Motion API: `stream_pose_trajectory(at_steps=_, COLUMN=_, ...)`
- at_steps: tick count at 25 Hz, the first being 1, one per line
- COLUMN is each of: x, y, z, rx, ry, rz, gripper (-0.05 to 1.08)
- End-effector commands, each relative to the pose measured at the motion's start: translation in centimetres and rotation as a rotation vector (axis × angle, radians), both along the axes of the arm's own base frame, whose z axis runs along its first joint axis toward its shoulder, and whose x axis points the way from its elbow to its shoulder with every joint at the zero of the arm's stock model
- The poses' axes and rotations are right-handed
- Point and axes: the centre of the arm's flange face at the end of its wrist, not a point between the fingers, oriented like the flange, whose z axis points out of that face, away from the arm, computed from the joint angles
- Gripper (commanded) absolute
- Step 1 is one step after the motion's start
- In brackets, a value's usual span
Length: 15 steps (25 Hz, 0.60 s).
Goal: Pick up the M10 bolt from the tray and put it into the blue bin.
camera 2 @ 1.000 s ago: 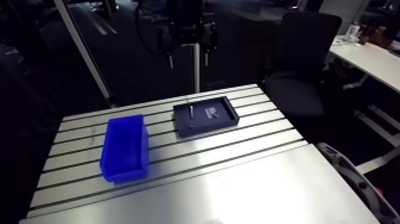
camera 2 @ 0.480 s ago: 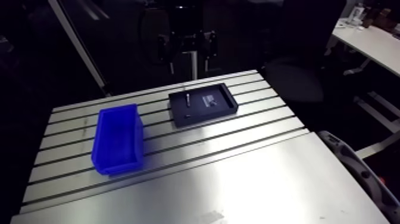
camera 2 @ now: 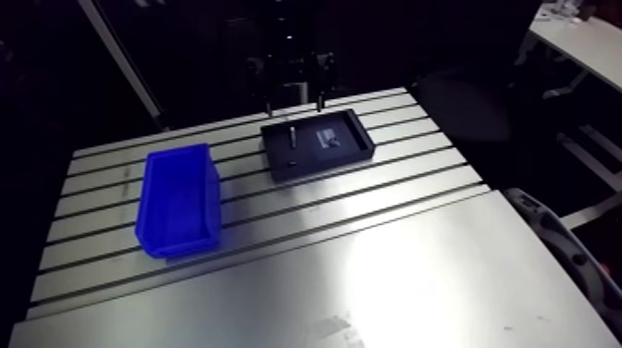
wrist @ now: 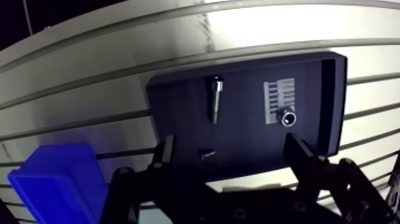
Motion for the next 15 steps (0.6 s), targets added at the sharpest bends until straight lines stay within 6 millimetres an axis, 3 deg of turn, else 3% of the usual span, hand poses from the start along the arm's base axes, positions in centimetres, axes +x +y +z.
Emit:
stream_pose_trajectory(at_steps=1, x=-0.1, y=-0.1, z=-2.3, rx=-0.004, ry=-0.012, rz=-0.001, gripper=0.05)
stream_pose_trajectory(at_steps=9, x=-0.3, y=-0.1, z=-4.1, rx=-0.008, ry=-0.03, rz=-0.001, gripper=0.07)
stream_pose_trajectory(at_steps=15, x=-0.5, y=-0.1, z=-4.9, rx=-0.009, ry=-0.032, rz=0.001, gripper=0.2)
